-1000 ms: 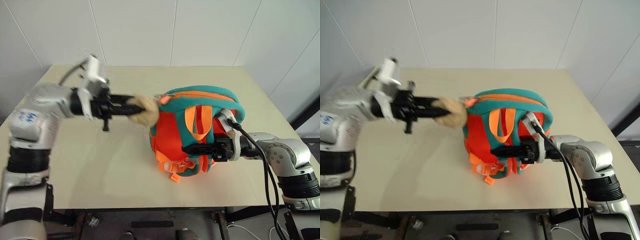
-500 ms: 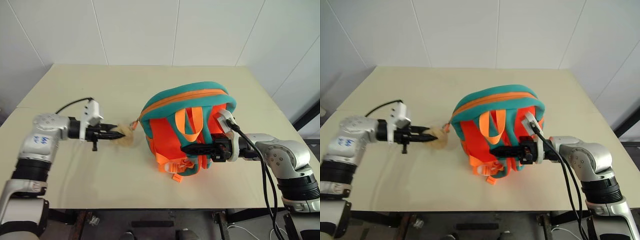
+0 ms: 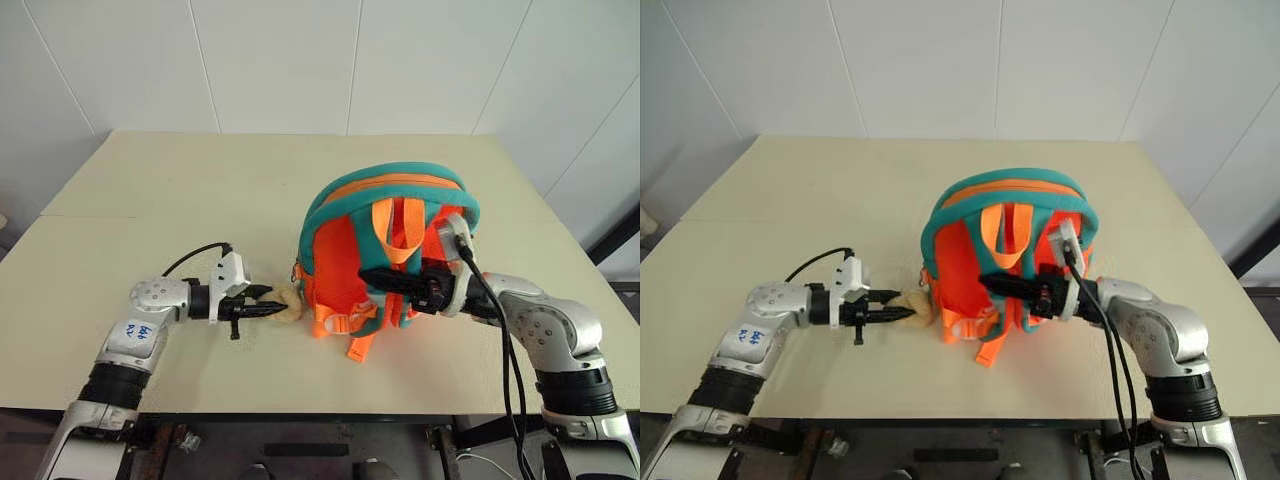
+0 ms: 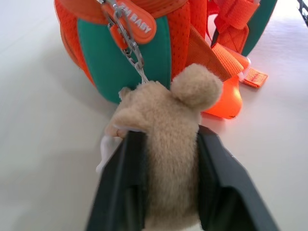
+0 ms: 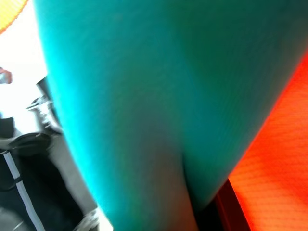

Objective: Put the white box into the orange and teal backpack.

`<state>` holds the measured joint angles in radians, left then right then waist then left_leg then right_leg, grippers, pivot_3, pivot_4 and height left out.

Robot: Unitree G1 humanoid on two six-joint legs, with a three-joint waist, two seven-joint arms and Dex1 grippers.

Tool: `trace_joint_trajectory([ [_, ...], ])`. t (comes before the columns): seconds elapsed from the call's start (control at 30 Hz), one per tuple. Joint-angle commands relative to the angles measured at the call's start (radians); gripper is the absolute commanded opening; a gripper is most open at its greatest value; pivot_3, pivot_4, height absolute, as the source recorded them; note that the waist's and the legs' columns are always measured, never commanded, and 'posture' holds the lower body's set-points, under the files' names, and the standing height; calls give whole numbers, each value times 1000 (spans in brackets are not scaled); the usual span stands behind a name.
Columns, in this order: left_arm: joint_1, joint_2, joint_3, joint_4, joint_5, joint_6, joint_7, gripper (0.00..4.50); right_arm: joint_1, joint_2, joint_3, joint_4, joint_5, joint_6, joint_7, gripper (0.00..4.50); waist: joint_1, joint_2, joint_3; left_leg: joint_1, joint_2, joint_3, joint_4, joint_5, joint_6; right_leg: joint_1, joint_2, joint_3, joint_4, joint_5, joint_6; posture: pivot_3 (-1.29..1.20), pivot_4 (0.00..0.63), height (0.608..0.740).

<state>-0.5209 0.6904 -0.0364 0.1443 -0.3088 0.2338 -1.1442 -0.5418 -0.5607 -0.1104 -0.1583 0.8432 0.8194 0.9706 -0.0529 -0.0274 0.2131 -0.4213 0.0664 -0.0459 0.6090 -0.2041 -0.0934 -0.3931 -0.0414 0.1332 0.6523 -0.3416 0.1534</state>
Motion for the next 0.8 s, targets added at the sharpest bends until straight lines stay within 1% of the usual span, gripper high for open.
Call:
trace_joint_trajectory([
  [0.03,44,73,71,-140,-73,99,-21,2555,39,-72,-54,-92,1,-35,26,1610,-3,0,0,0,0,0,-1,0,0,0,0,0,0,0,0,0,150,740],
  [0.13,81,109,122,-239,-121,170,3,3454,68,-137,-74,-125,-27,-71,40,2558,-3,0,0,0,0,0,-4,0,0,-1,0,0,-2,-1,-1,0,150,740],
  [0.23,119,137,156,-299,-146,208,12,4440,99,-180,-123,-144,-4,-66,40,3632,-2,0,0,0,0,0,-4,0,0,-1,0,0,-3,-1,-1,0,150,740],
  [0.3,140,157,177,-318,-169,242,10,4500,143,-206,-149,-152,-5,-75,56,4310,-1,0,0,0,0,0,-4,0,0,0,0,0,-4,-1,-1,0,150,740],
  [0.33,152,170,188,-326,-183,259,2,4500,170,-219,-162,-145,-17,-91,70,4472,-1,0,0,0,0,0,-4,0,0,0,0,0,-4,-1,-1,0,150,740],
  [0.4,170,185,203,-334,-191,263,-3,4500,218,-257,-177,-122,-51,-133,116,4472,0,0,0,0,0,0,-5,0,0,0,0,0,-6,-1,-1,0,150,740],
  [0.5,181,191,230,-337,-183,223,7,4500,237,-297,-189,-53,-118,-232,163,4472,0,0,0,0,0,1,-5,-1,1,0,-1,0,-8,-1,-1,0,150,740],
  [0.63,182,185,252,-337,-184,202,27,4500,215,-305,-153,68,-224,-379,197,4472,-1,0,0,0,0,1,-5,-1,1,1,-1,0,-8,0,-1,0,150,740],
  [0.8,244,185,262,-387,-200,216,34,4500,200,-283,-110,121,-295,-488,225,4472,-6,0,0,0,0,2,-7,-1,0,0,-1,1,-8,0,-1,0,150,740],
])
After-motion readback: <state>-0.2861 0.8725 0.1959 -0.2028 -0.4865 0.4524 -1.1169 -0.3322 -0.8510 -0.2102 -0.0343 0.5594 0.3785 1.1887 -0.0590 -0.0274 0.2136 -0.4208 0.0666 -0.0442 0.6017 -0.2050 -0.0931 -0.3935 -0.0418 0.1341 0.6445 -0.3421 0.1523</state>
